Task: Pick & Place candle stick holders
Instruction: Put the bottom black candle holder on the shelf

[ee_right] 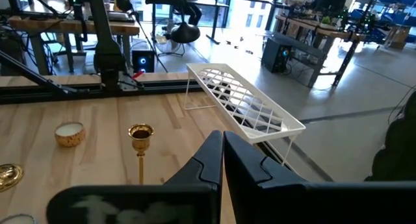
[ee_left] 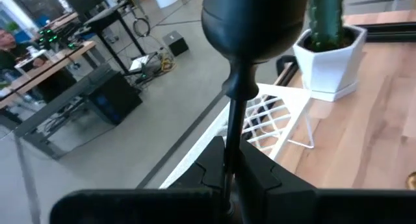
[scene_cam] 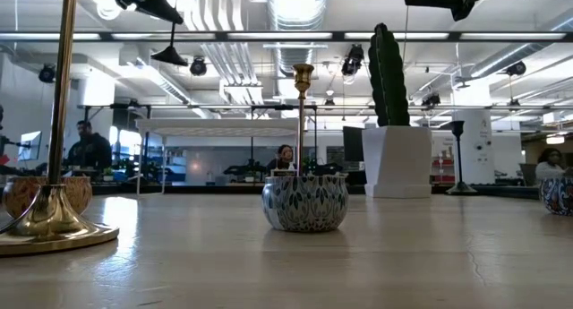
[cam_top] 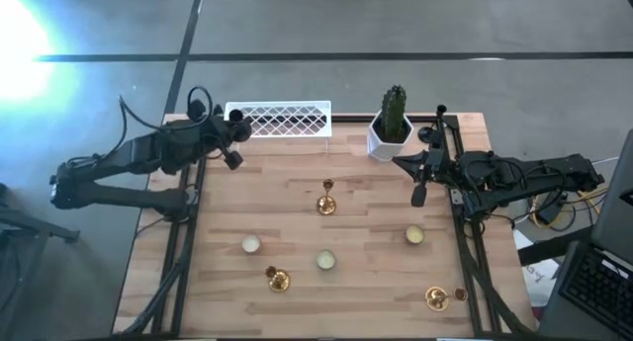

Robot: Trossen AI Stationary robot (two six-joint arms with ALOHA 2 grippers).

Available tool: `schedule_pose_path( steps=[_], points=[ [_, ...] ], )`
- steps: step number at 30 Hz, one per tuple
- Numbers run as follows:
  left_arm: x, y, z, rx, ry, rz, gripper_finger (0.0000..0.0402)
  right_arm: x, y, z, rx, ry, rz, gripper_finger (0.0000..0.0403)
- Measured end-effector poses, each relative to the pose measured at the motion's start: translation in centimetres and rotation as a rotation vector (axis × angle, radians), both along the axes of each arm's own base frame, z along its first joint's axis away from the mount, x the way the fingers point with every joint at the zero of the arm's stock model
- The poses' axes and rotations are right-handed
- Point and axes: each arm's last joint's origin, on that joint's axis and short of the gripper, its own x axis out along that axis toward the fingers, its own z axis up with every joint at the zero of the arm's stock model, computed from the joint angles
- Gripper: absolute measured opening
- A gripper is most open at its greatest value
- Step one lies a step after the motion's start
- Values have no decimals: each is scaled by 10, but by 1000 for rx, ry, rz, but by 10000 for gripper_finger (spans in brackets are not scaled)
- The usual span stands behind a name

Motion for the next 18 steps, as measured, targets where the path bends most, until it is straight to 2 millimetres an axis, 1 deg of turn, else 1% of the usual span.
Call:
schedule_pose_path(
  steps=[4,6,9,14,18],
  points=[
    [-5,11,-3,-2,-24,69,19,0,0,0,-19,7,3,8],
    [-5,21,-8,-21,-25,54,19,0,0,0,-24,8,4,8],
    [-5,41,-15,-90,-43,0,19,0,0,0,-23,7,4,8],
    [-13,77,-24,-193,-59,33,19,0,0,0,-15,4,3,8],
    [-13,97,-32,-259,-72,18,19,0,0,0,-14,4,3,8]
  ],
)
